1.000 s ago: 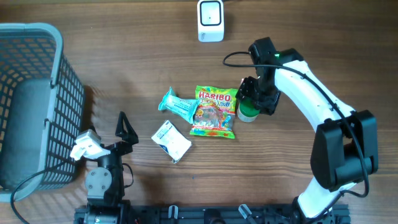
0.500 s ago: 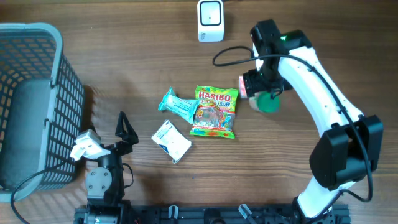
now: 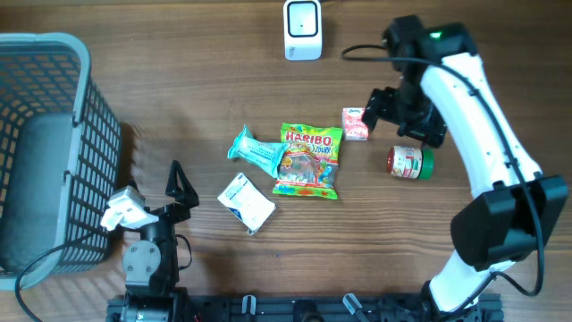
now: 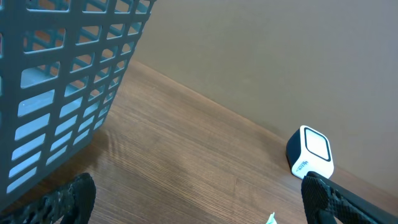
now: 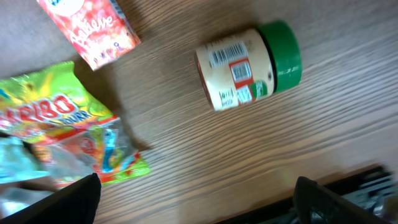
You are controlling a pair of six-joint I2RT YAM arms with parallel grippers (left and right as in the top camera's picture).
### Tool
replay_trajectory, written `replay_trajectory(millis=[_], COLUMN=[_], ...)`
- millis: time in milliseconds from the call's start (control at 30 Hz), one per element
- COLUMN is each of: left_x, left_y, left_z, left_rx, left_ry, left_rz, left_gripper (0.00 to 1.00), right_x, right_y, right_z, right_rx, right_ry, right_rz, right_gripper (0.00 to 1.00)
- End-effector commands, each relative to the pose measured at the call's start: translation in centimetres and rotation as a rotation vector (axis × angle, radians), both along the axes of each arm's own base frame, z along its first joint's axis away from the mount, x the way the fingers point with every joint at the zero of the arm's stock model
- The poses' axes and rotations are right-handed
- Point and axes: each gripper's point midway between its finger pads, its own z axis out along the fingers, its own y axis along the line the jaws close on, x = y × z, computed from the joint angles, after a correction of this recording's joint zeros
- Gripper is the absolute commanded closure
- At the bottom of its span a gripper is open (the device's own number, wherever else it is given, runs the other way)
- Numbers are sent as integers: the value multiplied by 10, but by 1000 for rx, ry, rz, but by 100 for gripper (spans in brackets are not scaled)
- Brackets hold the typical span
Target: Scan the item barcode
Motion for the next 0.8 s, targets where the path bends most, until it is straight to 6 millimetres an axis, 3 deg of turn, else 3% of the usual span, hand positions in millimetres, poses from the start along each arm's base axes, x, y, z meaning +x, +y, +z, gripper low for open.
replay_trajectory(millis=[0,100,133,200,300,400,600,767], left_x=[0,0,0,0,0,0,0,0], left_y=[1,1,1,1,1,1,1,1], left_z=[-2,-2,-2,-2,-2,-2,-2,-2], left_rx=[-6,-6,-6,-6,-6,-6,-6,-6], left_ry=[-1,-1,-1,-1,-1,-1,-1,-1], left_rz=[1,1,1,1,1,1,1,1], left_gripper=[0,0,0,0,0,0,0,0], right_x=[6,-14,-22,-32,-44,-42,1,1], right_y=[-22,-57,-65,-59,-48,-44,-54,-71], right_z=[3,-9,-16,-24,-32,-49,-64,-81], right_rx=[65,31,33,77,48,49,117,27], right_ry=[7,108,155,256,357,370,187,167], right_rz=[-213,-470,-632,-929,-1182,-1287,-1311,-1314], right_gripper=[0,0,0,0,0,0,0,0])
